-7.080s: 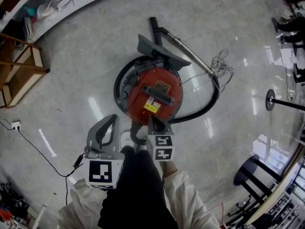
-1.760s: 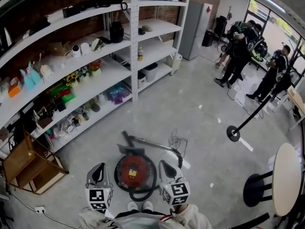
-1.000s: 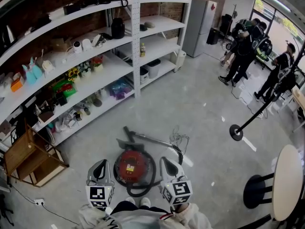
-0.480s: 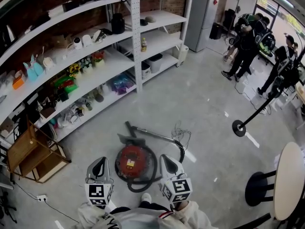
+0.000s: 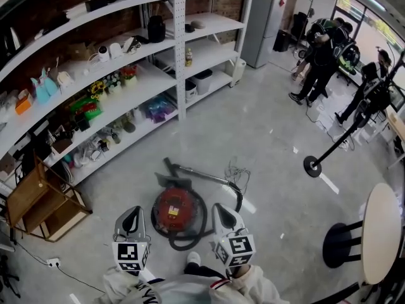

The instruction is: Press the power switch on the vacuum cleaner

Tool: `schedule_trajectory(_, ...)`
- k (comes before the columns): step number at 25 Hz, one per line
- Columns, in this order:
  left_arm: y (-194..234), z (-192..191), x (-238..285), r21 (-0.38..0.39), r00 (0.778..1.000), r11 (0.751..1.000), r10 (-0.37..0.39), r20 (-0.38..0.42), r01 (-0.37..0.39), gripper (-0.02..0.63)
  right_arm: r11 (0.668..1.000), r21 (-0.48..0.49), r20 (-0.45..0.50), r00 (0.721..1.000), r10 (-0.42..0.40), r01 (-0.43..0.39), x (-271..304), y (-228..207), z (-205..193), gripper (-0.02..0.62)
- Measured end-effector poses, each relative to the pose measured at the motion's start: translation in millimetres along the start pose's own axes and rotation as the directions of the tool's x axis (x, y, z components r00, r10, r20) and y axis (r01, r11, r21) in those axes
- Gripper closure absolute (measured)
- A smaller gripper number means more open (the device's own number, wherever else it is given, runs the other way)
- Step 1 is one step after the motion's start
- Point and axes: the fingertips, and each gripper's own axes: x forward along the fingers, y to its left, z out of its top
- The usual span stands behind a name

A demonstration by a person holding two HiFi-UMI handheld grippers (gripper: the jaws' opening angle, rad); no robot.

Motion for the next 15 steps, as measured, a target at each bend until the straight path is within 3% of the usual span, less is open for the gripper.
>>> schedule_trajectory(15,47,-35,-99,-0.028,0.999,0.999,-0.017,0.031,0.018,0.606,0.999,-0.023,-0.006,0.999,-0.035,0.035,-51,103,-37,0.595)
